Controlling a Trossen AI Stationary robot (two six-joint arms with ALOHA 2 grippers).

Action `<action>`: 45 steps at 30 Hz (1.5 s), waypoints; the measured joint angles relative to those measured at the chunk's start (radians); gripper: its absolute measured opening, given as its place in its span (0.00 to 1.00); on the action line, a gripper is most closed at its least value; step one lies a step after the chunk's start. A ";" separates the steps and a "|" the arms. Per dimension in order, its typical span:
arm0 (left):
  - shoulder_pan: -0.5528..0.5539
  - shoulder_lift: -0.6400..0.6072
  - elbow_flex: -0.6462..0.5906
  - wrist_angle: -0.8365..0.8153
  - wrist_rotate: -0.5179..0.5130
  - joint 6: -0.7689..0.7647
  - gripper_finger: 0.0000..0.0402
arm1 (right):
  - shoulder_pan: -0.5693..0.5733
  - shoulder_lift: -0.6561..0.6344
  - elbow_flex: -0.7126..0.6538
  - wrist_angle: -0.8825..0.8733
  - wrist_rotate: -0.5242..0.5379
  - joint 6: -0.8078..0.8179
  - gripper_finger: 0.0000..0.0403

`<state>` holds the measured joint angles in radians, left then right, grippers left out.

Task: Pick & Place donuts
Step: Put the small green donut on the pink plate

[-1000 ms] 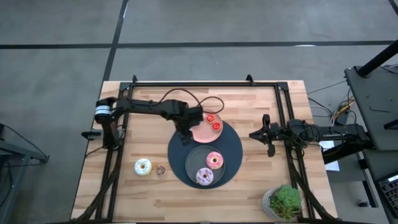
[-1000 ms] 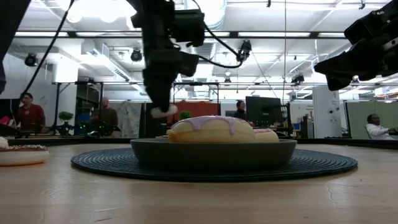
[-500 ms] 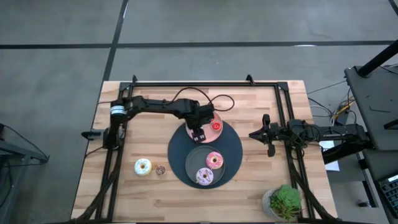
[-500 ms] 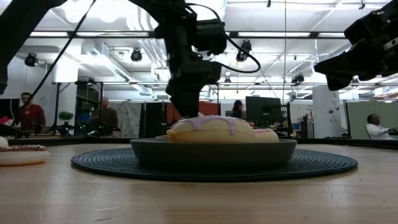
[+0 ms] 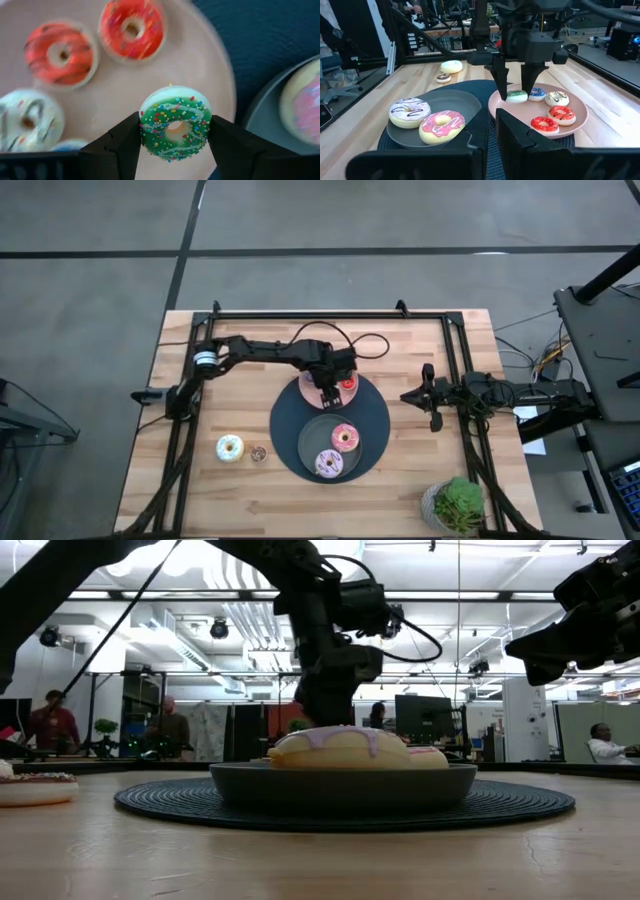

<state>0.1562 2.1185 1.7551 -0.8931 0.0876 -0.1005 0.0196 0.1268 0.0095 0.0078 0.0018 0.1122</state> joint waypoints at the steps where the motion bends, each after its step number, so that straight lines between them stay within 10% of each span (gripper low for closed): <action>1: 0.000 0.005 0.010 0.004 0.007 0.000 0.47 | 0.000 0.000 0.000 0.000 0.000 0.000 0.07; 45: -0.013 0.050 0.008 0.041 0.025 0.014 0.47 | 0.000 0.000 0.000 0.000 0.000 0.000 0.07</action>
<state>0.1429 2.1685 1.7626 -0.8516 0.1122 -0.0864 0.0195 0.1272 0.0095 0.0078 0.0017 0.1123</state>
